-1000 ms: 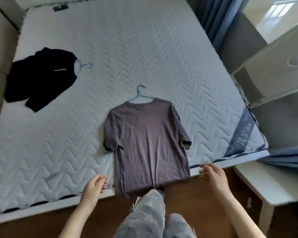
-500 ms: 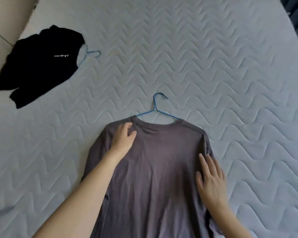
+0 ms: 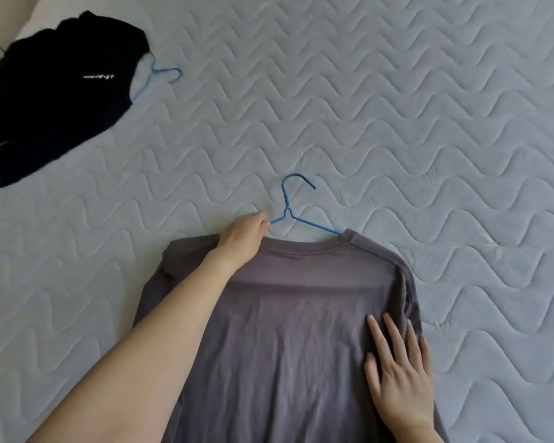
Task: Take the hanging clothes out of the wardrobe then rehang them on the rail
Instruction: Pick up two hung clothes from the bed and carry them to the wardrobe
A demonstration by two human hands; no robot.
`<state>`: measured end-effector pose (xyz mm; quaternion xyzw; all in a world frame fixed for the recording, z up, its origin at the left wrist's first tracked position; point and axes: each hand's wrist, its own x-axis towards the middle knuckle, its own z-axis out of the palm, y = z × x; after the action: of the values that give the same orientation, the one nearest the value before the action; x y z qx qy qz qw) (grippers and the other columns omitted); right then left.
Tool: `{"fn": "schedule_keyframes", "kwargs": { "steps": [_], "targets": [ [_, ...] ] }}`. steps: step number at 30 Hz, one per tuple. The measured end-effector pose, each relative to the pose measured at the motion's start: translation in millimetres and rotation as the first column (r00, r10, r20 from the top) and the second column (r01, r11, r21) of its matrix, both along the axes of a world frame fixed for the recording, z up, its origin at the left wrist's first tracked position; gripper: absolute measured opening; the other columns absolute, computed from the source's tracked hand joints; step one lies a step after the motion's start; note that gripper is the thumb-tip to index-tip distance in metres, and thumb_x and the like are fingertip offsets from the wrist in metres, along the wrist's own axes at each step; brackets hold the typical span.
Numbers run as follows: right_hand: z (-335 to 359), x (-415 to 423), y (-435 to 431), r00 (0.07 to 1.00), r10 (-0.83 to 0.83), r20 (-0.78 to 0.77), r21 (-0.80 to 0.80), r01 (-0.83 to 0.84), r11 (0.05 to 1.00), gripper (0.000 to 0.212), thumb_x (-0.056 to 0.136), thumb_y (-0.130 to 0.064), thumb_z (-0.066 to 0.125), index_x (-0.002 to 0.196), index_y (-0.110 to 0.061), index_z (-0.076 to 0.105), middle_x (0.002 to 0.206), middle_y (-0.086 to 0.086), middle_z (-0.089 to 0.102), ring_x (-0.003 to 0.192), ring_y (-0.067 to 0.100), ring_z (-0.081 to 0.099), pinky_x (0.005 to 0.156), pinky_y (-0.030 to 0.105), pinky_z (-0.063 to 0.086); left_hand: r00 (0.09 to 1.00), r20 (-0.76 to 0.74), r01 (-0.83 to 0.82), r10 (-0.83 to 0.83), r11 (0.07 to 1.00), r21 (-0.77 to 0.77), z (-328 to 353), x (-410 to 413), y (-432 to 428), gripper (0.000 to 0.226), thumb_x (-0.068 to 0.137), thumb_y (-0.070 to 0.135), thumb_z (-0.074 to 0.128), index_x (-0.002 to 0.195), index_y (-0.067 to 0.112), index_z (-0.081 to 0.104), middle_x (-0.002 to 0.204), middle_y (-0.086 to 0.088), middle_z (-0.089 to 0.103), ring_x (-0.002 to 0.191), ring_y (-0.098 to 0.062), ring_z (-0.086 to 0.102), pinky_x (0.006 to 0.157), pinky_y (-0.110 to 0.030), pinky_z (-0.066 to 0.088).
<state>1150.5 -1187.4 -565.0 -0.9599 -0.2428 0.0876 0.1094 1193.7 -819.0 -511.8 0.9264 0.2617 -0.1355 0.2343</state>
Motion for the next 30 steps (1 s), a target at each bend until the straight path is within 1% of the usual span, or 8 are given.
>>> {"fn": "schedule_keyframes", "kwargs": {
  "steps": [4, 8, 12, 17, 23, 25, 27, 30],
  "targets": [
    [36, 11, 3, 0.967, -0.005, -0.255, -0.057, -0.01, 0.998, 0.062, 0.081, -0.044, 0.039, 0.138, -0.025, 0.053, 0.144, 0.003, 0.05, 0.136, 0.033, 0.04, 0.11, 0.048, 0.032, 0.998, -0.039, -0.056, 0.052, 0.992, -0.116, 73, -34, -16, 0.023, 0.102, 0.026, 0.036, 0.086, 0.014, 0.048, 0.089, -0.002, 0.065, 0.083, -0.027, 0.058, 0.071, -0.037, 0.044],
    [129, 14, 9, 0.893, -0.012, -0.451, 0.197, 0.112, 0.974, 0.047, 0.086, -0.032, 0.047, 0.127, -0.013, 0.059, 0.13, 0.003, 0.057, 0.123, 0.026, 0.054, 0.101, 0.031, 0.039, 0.993, 0.003, -0.117, 0.119, 0.981, -0.156, 183, -73, -40, 0.021, 0.098, 0.02, 0.044, 0.084, 0.017, 0.059, 0.068, 0.015, 0.054, 0.067, -0.007, 0.05, 0.057, -0.022, 0.035],
    [266, -16, 4, 0.856, 0.05, -0.515, 0.437, 0.212, 0.874, 0.036, 0.093, -0.015, 0.055, 0.128, -0.02, 0.056, 0.125, -0.011, 0.058, 0.117, 0.008, 0.055, 0.096, 0.022, 0.039, 0.972, 0.088, -0.204, 0.218, 0.968, -0.146, 309, -138, -67, 0.023, 0.096, 0.021, 0.049, 0.076, 0.021, 0.06, 0.066, 0.011, 0.059, 0.067, -0.012, 0.054, 0.062, -0.029, 0.037],
    [396, -76, -28, 0.761, 0.187, -0.621, 0.57, 0.275, 0.774, 0.022, 0.097, -0.012, 0.05, 0.104, -0.027, 0.065, 0.099, -0.013, 0.071, 0.096, 0.004, 0.065, 0.084, 0.026, 0.049, 0.884, 0.235, -0.397, 0.404, 0.914, -0.081, 452, -264, -132, 0.029, 0.093, 0.023, 0.053, 0.066, 0.03, 0.058, 0.063, 0.0, 0.063, 0.066, -0.015, 0.06, 0.063, -0.03, 0.042],
    [451, -150, -53, 0.502, 0.356, -0.788, 0.56, 0.345, 0.753, 0.023, 0.095, -0.001, 0.045, 0.096, -0.005, 0.067, 0.086, 0.021, 0.07, 0.083, 0.024, 0.067, 0.079, 0.036, 0.053, 0.573, 0.381, -0.754, 0.726, 0.649, -0.101, 509, -464, -235, 0.024, 0.082, 0.039, 0.046, 0.071, 0.023, 0.059, 0.067, 0.01, 0.063, 0.06, -0.011, 0.058, 0.061, -0.029, 0.042],
    [450, -170, -54, 0.44, 0.41, -0.799, 0.559, 0.293, 0.776, 0.025, 0.096, 0.0, 0.043, 0.093, -0.001, 0.067, 0.085, 0.026, 0.068, 0.078, 0.025, 0.065, 0.077, 0.038, 0.051, 0.402, 0.404, -0.843, 0.821, 0.505, -0.186, 507, -523, -276, 0.019, 0.081, 0.039, 0.048, 0.076, 0.027, 0.061, 0.062, 0.007, 0.06, 0.056, -0.008, 0.054, 0.055, -0.021, 0.035],
    [447, -189, -50, 0.364, 0.44, -0.821, 0.536, 0.227, 0.813, 0.027, 0.098, -0.001, 0.04, 0.093, 0.003, 0.066, 0.083, 0.025, 0.069, 0.077, 0.027, 0.065, 0.073, 0.035, 0.052, 0.164, 0.408, -0.891, 0.898, 0.312, -0.33, 502, -571, -321, 0.015, 0.083, 0.034, 0.055, 0.074, 0.027, 0.064, 0.055, 0.002, 0.054, 0.049, -0.007, 0.045, 0.05, -0.018, 0.031],
    [441, -224, -37, 0.262, 0.465, -0.845, 0.502, 0.092, 0.86, 0.025, 0.097, -0.002, 0.043, 0.091, 0.003, 0.067, 0.079, 0.02, 0.071, 0.075, 0.03, 0.067, 0.074, 0.038, 0.052, -0.097, 0.358, -0.897, 0.929, 0.075, -0.436, 494, -632, -388, 0.027, 0.093, 0.01, 0.058, 0.069, 0.019, 0.065, 0.055, -0.001, 0.048, 0.053, -0.007, 0.041, 0.054, -0.017, 0.032]
  ]
}}
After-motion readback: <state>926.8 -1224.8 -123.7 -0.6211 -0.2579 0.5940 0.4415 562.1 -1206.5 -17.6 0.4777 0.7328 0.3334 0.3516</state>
